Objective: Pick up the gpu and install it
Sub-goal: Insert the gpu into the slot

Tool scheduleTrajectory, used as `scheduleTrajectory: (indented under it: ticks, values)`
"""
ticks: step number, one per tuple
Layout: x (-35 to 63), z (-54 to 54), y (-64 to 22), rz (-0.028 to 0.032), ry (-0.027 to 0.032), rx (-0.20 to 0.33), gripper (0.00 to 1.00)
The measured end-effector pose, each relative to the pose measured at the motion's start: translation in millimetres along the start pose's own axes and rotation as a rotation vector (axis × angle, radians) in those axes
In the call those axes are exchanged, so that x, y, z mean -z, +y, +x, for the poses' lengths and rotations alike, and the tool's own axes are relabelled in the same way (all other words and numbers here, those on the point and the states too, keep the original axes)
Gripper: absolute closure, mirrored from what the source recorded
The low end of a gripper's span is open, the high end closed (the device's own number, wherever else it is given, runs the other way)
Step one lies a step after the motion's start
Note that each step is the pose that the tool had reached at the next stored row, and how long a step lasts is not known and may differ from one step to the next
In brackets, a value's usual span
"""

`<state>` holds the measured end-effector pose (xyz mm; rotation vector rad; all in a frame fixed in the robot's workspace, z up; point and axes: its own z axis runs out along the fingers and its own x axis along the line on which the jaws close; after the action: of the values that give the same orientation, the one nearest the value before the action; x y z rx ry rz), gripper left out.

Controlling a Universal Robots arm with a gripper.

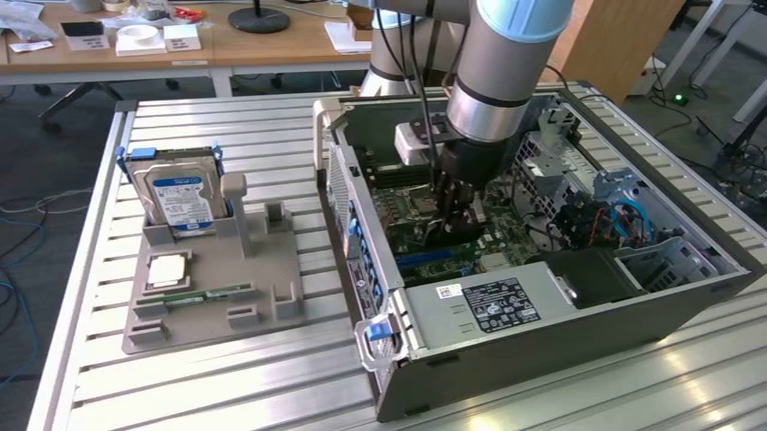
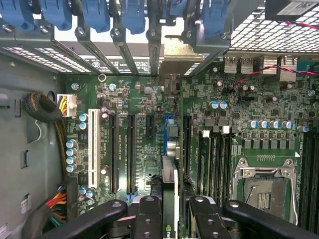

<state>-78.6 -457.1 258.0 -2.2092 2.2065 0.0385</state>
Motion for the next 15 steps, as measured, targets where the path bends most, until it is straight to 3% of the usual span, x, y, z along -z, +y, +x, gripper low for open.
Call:
scheduleTrajectory:
  ticks: [15]
  values:
    - [-2.6,0.0,5.7,0.0015,-0.0001,0.0,0.74]
